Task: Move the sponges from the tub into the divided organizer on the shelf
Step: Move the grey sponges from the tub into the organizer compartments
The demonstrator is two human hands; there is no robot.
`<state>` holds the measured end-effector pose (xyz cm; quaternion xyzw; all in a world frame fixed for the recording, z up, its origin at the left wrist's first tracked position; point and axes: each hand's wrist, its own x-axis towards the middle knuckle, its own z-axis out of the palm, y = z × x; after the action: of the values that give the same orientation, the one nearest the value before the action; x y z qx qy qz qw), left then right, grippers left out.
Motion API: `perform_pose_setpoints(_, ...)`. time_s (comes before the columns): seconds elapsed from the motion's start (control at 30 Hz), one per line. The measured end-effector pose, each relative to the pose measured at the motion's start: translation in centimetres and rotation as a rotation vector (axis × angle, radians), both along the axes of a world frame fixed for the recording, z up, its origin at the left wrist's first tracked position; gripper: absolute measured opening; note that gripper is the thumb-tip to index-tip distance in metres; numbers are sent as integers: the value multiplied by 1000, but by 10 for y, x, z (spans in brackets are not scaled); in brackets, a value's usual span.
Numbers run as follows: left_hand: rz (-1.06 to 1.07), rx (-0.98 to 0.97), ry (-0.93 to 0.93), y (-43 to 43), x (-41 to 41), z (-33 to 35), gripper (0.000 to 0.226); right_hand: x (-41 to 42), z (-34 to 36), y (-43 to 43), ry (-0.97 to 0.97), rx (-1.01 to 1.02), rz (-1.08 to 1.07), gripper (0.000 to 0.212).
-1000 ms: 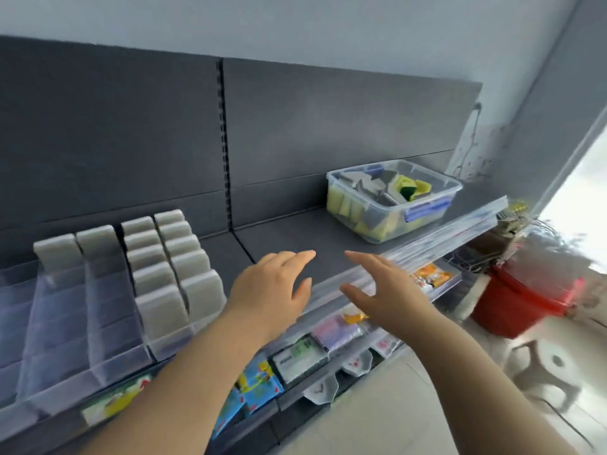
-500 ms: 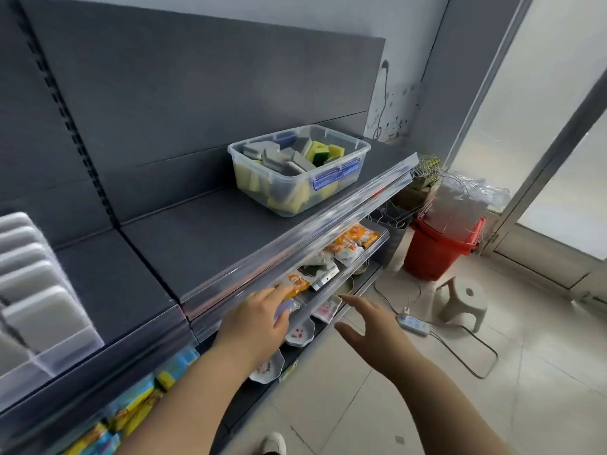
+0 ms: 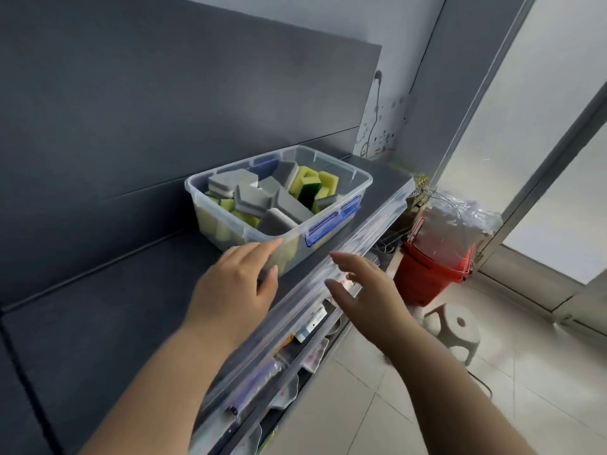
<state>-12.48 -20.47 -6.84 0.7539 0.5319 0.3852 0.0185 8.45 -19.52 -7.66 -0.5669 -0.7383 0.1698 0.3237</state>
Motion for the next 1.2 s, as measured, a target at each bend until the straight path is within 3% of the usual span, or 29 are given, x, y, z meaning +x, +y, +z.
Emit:
perform_pose_setpoints(0.27,31,72,-5,60,-23,4,39,-14,12,77,214,185,-13,37)
perform_pose_setpoints(0.5,180,83,-3,110,-38,10,32,-25,24,177,242,171,104,38)
perform_pose_setpoints(0.6,267,62,-19,130,-36,14,34,-36,31,227,143,76,244,38)
perform_pose_setpoints(0.73,391,16,-67,155,-24,17,37,-44,35,289,-201,-138,501,51)
perform_pose_setpoints(0.87,500,-49,-69,178,-11,14,38,-47,28,331,-411,-289,742,66)
perform_pose_setpoints(1.0,627,-98,-68,194,5,11,37,-55,19,347,-422,-345,981,68)
perform_pose_setpoints(1.1,699,-155,-43,197,16,11,33,-51,24,360,-365,-271,1004,52)
perform_pose_setpoints(1.2,752,-185,-39,197,27,14,30,-39,35,372,-336,-355,1063,48)
